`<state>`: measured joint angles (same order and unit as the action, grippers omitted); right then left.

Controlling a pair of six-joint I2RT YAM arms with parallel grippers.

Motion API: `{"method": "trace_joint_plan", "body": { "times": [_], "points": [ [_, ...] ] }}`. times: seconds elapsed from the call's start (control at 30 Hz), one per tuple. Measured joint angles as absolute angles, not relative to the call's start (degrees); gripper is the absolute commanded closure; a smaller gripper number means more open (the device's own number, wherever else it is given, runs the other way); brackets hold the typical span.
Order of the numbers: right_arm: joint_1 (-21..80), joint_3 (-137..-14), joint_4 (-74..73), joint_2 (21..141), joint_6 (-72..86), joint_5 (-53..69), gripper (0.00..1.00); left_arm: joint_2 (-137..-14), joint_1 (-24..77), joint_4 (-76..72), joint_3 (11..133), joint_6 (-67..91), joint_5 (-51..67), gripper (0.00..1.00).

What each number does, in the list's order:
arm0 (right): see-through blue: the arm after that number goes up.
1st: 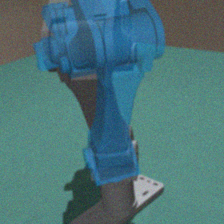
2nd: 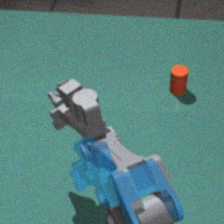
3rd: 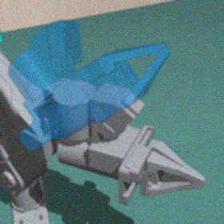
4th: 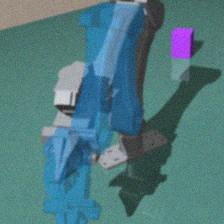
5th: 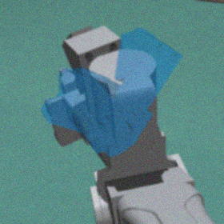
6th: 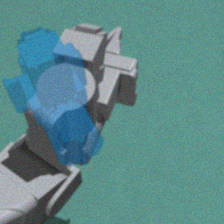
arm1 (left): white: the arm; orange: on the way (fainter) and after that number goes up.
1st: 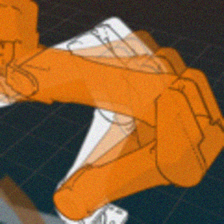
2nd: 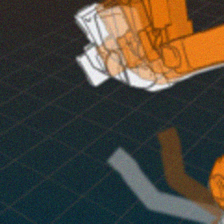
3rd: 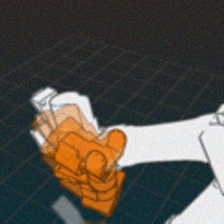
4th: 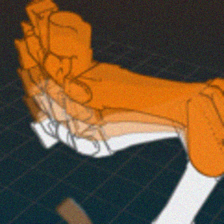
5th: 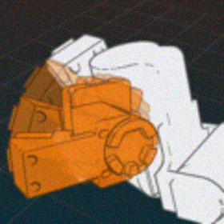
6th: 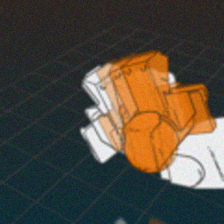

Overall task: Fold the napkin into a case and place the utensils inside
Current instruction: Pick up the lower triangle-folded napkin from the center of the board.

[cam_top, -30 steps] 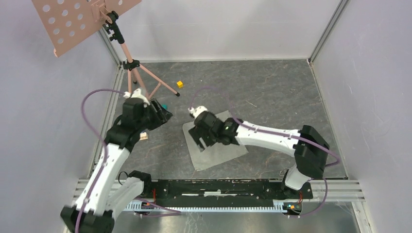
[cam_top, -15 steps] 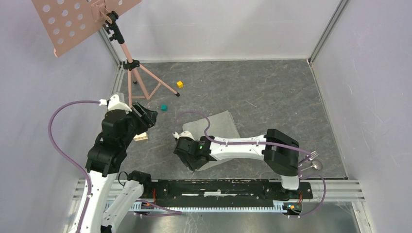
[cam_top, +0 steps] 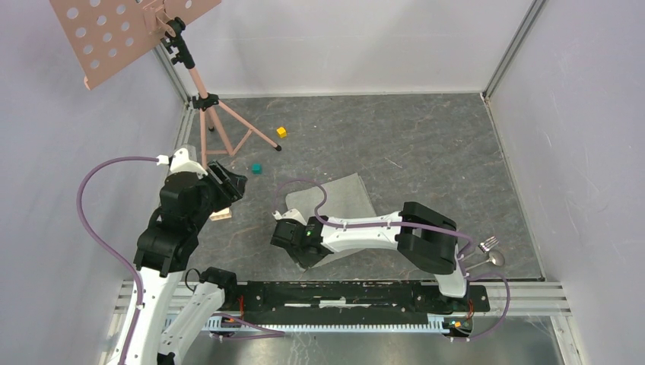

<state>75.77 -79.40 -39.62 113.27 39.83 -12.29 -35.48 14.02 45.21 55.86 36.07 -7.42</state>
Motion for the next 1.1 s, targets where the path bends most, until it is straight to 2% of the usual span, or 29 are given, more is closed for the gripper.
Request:
{"method": "trace_joint_plan", "body": {
  "times": [0.1,0.3,0.37,0.63,0.8,1.0,1.1],
  "points": [
    [75.8,-79.3,-39.5,113.8,39.8,-12.6,0.55,-35.5,14.0,45.4,55.9,36.0,-7.4,0.34],
    [75.7,-75.1,-36.2,111.4,40.3,-15.2,0.9,-36.1,14.0,45.5,55.9,35.9,-7.4,0.33],
    [75.7,-73.1,-34.3,110.1,40.2,-16.0,0.99,-36.4,14.0,45.5,55.9,35.9,-7.3,0.29],
    [74.4,-58.8,-20.0,99.3,38.6,-13.4,1.0,-44.5,14.0,44.0,53.4,35.6,0.0,0.15],
    [67.9,-43.1,-3.3,85.8,40.8,-4.4,0.99,-52.9,14.0,35.5,42.9,39.9,12.2,0.07],
    [61.1,-32.5,9.6,79.5,43.8,3.4,1.0,-58.8,14.0,20.6,30.9,51.2,22.3,0.06],
    [59.8,-29.5,13.3,77.8,44.2,5.7,1.0,-63.9,14.0,13.5,29.0,55.2,24.8,0.1]
  ]
}}
